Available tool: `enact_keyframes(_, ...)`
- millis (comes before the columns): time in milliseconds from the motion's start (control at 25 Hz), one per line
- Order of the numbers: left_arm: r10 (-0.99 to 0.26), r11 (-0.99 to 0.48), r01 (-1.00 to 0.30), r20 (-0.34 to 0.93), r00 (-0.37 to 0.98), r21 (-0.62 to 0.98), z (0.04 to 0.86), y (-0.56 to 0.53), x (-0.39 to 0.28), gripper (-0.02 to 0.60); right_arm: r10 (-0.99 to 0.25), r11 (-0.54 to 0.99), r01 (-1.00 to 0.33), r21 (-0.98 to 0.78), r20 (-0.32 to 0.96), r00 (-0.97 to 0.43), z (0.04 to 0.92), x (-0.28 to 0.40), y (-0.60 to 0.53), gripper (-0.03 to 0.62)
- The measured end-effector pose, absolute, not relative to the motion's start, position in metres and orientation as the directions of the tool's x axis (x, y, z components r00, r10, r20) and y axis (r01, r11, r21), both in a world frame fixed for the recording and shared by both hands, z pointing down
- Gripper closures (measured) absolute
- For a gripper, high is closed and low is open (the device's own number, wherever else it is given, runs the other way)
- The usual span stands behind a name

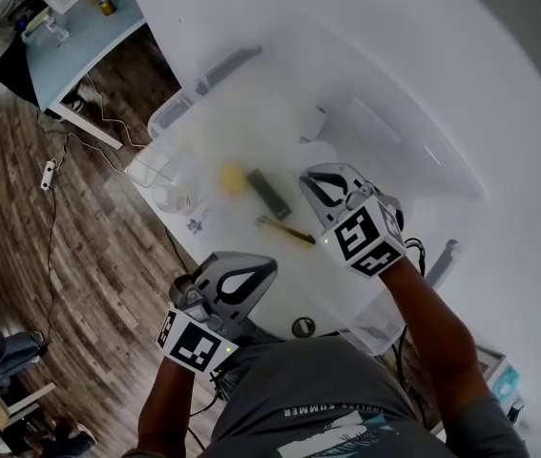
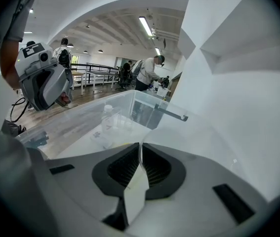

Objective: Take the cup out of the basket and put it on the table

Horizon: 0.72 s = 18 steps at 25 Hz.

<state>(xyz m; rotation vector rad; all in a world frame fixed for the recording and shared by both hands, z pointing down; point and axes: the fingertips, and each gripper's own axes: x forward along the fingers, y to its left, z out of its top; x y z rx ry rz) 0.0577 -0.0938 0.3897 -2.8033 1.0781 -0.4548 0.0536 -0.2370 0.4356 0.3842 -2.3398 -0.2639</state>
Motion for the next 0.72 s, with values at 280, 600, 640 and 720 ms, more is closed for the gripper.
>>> enact_keyframes(280, -0.67, -0.742, -0.631, 0.249, 0.7, -0.224, 0.385, -0.082, 0.066, 0.566, -0.345, 0.935, -0.194, 0.298, 0.625, -0.7, 0.425, 0.065, -0.21, 0.562)
enact_keyframes(600, -0.7, -0.714, -0.654, 0.251, 0.669, -0.25, 0.377, -0.047, 0.075, 0.566, -0.333, 0.934, -0.173, 0.313, 0.587, -0.737, 0.404, 0.073, -0.168, 0.562)
enact_keyframes(640, -0.704, -0.71, -0.659, 0.253, 0.663, -0.248, 0.378, -0.041, 0.075, 0.566, -0.331, 0.934, -0.17, 0.313, 0.584, -0.741, 0.402, 0.074, -0.163, 0.562)
enact_keyframes(720, -0.714, -0.7, -0.67, 0.259, 0.65, -0.247, 0.379, -0.031, 0.075, 0.566, -0.326, 0.935, -0.165, 0.315, 0.575, -0.75, 0.396, 0.076, -0.152, 0.562)
